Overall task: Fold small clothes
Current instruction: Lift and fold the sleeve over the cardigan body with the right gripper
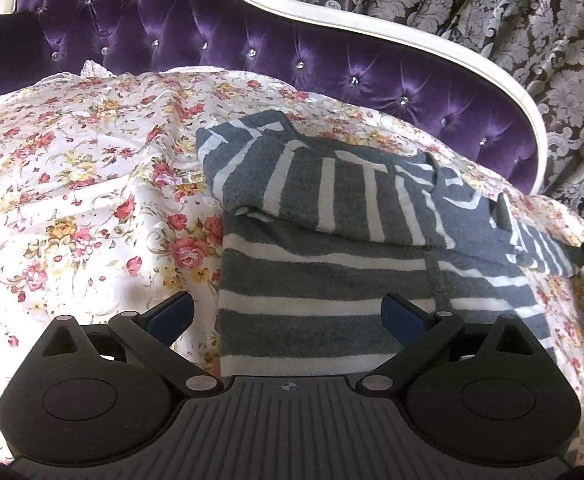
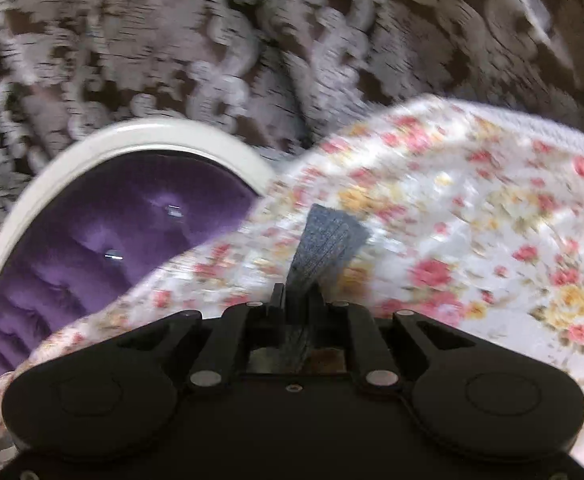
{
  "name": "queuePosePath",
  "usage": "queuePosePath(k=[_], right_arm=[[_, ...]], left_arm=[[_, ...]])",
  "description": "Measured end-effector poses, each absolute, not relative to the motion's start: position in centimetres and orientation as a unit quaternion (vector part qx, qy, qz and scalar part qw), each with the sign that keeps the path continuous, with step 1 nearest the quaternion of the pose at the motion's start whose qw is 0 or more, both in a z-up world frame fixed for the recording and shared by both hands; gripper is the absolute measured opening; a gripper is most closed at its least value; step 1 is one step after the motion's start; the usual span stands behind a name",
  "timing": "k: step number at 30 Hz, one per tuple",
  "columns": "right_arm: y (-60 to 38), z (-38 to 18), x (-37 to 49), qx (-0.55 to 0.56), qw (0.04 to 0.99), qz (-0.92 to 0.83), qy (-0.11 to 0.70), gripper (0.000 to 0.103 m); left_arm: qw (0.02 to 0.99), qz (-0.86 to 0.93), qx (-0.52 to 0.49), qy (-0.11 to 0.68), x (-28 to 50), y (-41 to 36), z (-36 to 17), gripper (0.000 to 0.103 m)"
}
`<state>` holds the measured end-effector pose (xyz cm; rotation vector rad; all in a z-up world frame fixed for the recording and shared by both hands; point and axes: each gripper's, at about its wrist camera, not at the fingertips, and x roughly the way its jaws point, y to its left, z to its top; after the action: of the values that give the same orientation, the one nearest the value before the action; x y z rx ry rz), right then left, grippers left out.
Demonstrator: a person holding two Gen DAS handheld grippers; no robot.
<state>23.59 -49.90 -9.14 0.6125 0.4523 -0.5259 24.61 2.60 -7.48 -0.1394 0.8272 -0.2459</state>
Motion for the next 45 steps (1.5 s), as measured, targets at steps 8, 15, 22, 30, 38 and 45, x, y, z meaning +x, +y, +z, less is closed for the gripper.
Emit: queuePosePath(k=[8, 15, 22, 30, 38, 45], right_arm=[[-42.1, -3.6, 25.3, 0.233, 0.944, -0.143, 0.185, 0.019], [-33.0, -0.9, 26.8, 0.185, 0.966, -0.01, 0.181, 0.019], [-24.3, -4.2, 28.9, 0.14, 0.951, 0.11, 0.251, 0.019], [-17.9, -8.7, 28.5, 0.083, 0.919, 0.193, 0.333, 0.028], [-18.7, -6.0, 27.7, 0.103, 0.916, 0.23, 0.311, 0.057], [-23.7, -3.1, 27.5, 0.145, 0.94, 0.162, 0.262, 0.064]], left_arm=[[0.906, -0.113, -0.08, 0.4, 24.9, 3.3, -7.0, 0.101], [0.902, -0.111, -0.1, 0.405, 25.1, 4.2, -6.9, 0.101], [0.898, -0.105, -0.121, 0.411, 25.5, 5.1, -6.9, 0.101], [0.896, -0.101, -0.131, 0.412, 25.8, 5.8, -7.1, 0.101], [0.893, -0.111, -0.14, 0.414, 26.0, 6.1, -7.6, 0.101], [0.88, -0.154, -0.182, 0.411, 27.0, 5.1, -7.1, 0.101]])
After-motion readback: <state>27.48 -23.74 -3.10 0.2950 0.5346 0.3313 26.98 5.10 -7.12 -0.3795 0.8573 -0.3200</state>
